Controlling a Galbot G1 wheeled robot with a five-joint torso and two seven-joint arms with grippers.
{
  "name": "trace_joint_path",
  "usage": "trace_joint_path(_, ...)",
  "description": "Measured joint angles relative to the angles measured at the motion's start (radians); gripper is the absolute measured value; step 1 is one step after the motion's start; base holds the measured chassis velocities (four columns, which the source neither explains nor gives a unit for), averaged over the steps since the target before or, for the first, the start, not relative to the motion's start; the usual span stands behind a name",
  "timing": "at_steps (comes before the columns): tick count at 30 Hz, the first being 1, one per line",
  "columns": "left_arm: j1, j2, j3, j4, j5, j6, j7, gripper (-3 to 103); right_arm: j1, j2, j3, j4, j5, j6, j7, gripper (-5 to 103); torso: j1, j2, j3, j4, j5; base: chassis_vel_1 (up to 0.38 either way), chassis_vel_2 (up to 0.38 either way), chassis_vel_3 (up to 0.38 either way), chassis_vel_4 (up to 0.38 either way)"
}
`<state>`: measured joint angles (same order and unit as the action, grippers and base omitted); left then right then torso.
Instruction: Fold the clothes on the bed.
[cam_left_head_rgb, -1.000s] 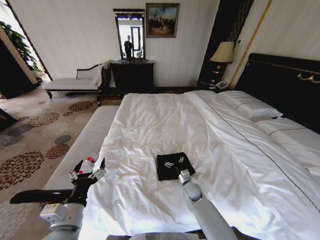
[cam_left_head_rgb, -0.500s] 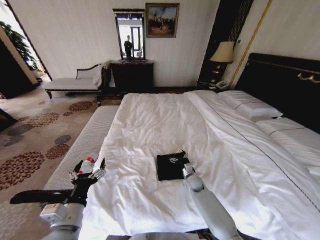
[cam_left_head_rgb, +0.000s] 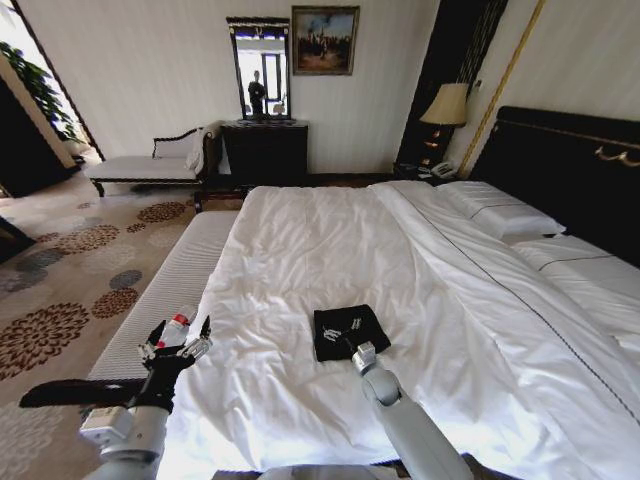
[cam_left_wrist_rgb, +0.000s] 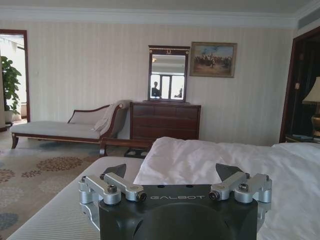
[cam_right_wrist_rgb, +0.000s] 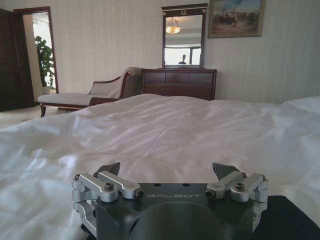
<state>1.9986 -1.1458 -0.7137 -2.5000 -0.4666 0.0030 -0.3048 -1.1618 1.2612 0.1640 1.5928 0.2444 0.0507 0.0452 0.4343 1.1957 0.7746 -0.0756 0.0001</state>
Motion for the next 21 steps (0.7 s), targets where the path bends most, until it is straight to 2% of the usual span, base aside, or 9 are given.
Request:
trace_joint_path(3,0.000,0.000,0.000,0.000,0.000,0.000,0.000,100,-0.022,-0.041,0.044,0.125,0.155,-0.089,0.046,100,0.000,0.000,0.000,-0.0001,-0.0001,0.000,0.000,0.000,0.000)
trace_joint_path(5,0.000,0.000,0.000,0.000,0.000,0.000,0.000,100,-0.031,-0.060,0.061,0.157,0.180,-0.105,0.058,100,0.000,0.000,0.000,-0.0001,-0.0001,0.000,0.000,0.000,0.000)
trace_joint_path(8,0.000,0.000,0.000,0.000,0.000,0.000,0.000,100,-0.070,-0.128,0.116,0.229,0.206,-0.128,0.081,100,0.000,0.000,0.000,-0.0003,-0.0001,0.000,0.000,0.000,0.000)
trace_joint_path(13,0.000,0.000,0.000,0.000,0.000,0.000,0.000,100,-0.137,-0.173,0.201,0.283,0.190,-0.129,0.083,100,0.000,0.000,0.000,-0.0003,0.0000,0.000,0.000,0.000,0.000)
trace_joint_path(21,0.000,0.000,0.000,0.000,0.000,0.000,0.000,100,-0.285,-0.148,0.360,0.378,0.125,-0.091,0.060,100,0.000,0.000,0.000,-0.0003,0.0000,0.000,0.000,0.000,0.000)
